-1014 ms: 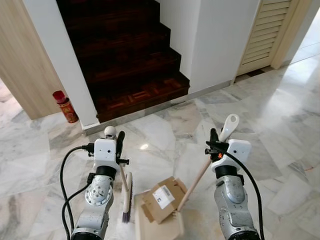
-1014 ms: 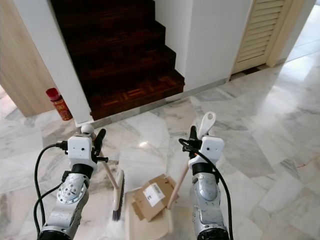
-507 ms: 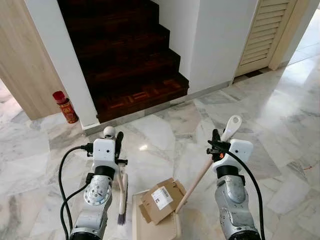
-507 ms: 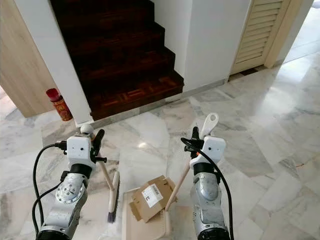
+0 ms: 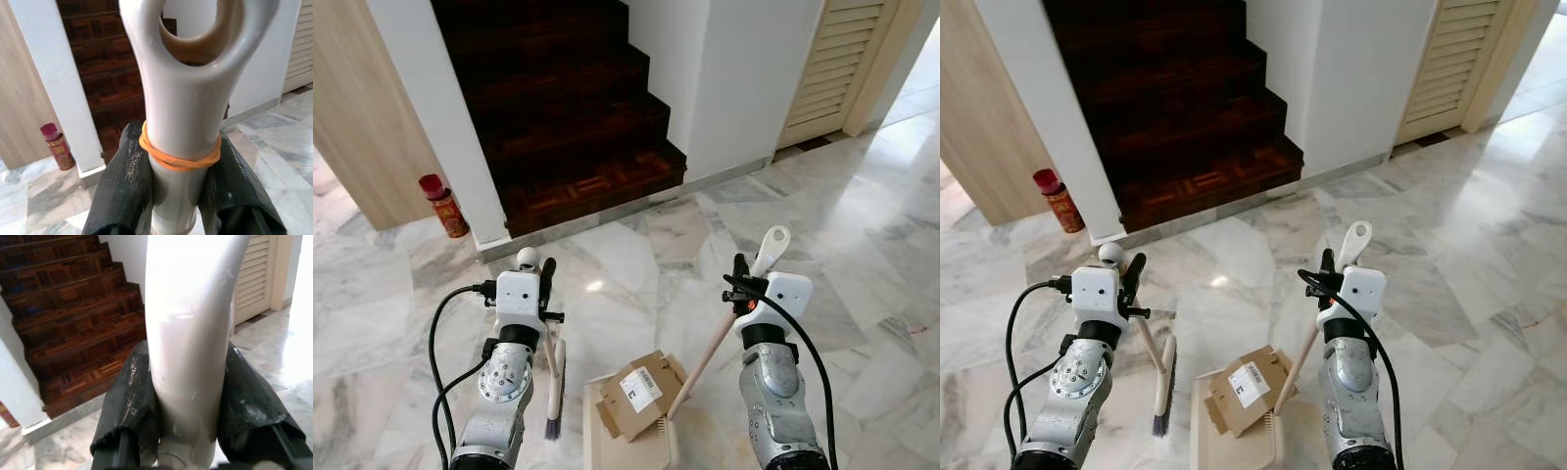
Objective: Sweep floor
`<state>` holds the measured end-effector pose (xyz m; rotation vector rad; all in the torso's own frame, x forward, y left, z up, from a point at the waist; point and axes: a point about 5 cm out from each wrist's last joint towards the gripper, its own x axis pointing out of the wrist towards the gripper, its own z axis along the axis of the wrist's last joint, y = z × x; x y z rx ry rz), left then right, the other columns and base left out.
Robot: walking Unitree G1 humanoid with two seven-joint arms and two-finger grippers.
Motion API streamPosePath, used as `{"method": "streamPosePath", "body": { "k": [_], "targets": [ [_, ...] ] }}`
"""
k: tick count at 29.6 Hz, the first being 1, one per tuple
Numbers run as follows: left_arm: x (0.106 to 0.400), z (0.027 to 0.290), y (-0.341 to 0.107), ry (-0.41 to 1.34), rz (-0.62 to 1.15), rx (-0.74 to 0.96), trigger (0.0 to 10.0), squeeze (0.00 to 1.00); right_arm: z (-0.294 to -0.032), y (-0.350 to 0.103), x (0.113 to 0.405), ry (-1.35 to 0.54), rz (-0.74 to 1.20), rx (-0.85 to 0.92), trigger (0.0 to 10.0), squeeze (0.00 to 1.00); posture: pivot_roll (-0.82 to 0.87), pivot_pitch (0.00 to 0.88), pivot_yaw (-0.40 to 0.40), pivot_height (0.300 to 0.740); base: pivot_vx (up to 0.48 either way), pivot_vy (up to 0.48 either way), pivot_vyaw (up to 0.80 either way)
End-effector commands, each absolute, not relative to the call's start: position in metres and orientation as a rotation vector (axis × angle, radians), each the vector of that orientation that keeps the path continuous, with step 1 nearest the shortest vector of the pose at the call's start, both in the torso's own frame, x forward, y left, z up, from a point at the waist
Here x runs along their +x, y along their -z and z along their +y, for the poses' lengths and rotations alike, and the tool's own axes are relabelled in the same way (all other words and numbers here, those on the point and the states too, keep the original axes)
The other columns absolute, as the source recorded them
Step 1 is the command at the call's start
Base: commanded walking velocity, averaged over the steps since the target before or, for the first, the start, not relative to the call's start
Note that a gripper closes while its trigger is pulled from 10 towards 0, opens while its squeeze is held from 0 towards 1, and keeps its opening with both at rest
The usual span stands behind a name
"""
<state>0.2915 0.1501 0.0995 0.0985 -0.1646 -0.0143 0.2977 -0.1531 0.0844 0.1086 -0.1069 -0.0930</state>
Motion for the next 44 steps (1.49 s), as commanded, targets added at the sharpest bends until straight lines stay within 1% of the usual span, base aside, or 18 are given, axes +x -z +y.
{"method": "streamPosePath", "body": {
  "k": [1,16,44],
  "targets": [
    [0.2965,0.1491,-0.1138,0.018,-0.222,0.101,10.0,0.0,-0.1502,-0.0976,0.3029,0.085,-0.159,0.119,10.0,0.0,0.0,0.0,0.043,0.74,0.0,0.337,0.0],
    [0.2969,0.1471,-0.1124,0.031,-0.218,0.101,10.0,0.0,-0.1524,-0.0988,0.3034,0.095,-0.167,0.117,10.0,0.0,0.0,0.0,0.045,0.74,0.0,0.325,0.0],
    [0.2957,0.1477,-0.1123,0.018,-0.215,0.098,10.0,0.0,-0.1484,-0.0974,0.3025,0.082,-0.154,0.123,10.0,0.0,0.01,0.0,0.035,0.74,0.0,0.32,0.0]
  ]
}}
